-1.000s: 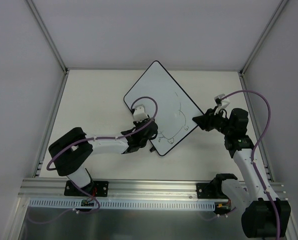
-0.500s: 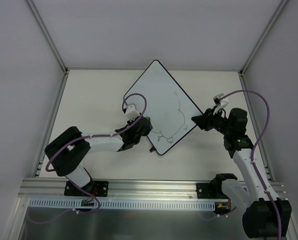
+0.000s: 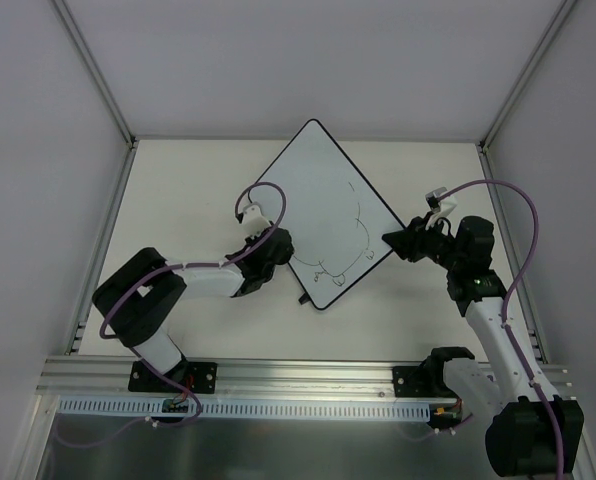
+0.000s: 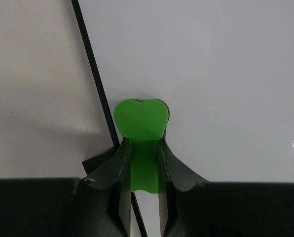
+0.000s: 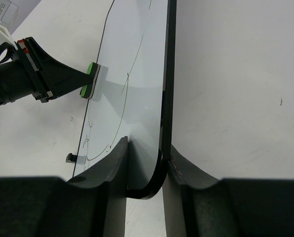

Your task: Erase the whiteboard

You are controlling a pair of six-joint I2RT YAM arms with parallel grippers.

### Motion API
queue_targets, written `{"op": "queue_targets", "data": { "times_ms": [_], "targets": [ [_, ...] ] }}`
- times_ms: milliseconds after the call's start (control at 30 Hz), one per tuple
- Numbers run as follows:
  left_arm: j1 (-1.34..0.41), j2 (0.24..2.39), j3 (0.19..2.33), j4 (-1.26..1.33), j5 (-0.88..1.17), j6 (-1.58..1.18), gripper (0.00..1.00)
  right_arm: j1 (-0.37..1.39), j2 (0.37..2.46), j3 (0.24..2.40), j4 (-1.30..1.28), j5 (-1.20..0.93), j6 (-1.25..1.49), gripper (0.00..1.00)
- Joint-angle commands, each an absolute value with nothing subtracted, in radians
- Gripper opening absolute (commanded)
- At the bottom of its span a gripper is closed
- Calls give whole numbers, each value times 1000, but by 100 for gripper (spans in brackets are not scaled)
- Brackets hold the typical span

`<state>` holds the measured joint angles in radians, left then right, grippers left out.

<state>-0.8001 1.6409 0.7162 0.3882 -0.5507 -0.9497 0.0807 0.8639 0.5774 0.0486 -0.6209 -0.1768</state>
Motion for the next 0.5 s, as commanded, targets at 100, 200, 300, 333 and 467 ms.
{"op": "queue_targets", "data": {
  "times_ms": [100, 200, 300, 333, 467],
  "targets": [
    [-960, 1758, 716, 287, -307, -997, 0, 117, 877, 557, -31, -644, -368, 0],
    [-1025, 1758, 732, 282, -287, -1037, 0, 118, 876, 558, -31, -644, -368, 0],
    [-1072, 1747, 742, 275, -285, -1066, 0, 118, 867, 557, -32, -646, -367, 0],
    [-1084, 1746, 749, 272, -284, -1066, 0, 120, 868, 558, -32, -647, -365, 0],
    [-1150, 1727, 820, 256, -314, -1008, 0, 121, 864, 557, -31, -646, -365, 0]
  ]
}}
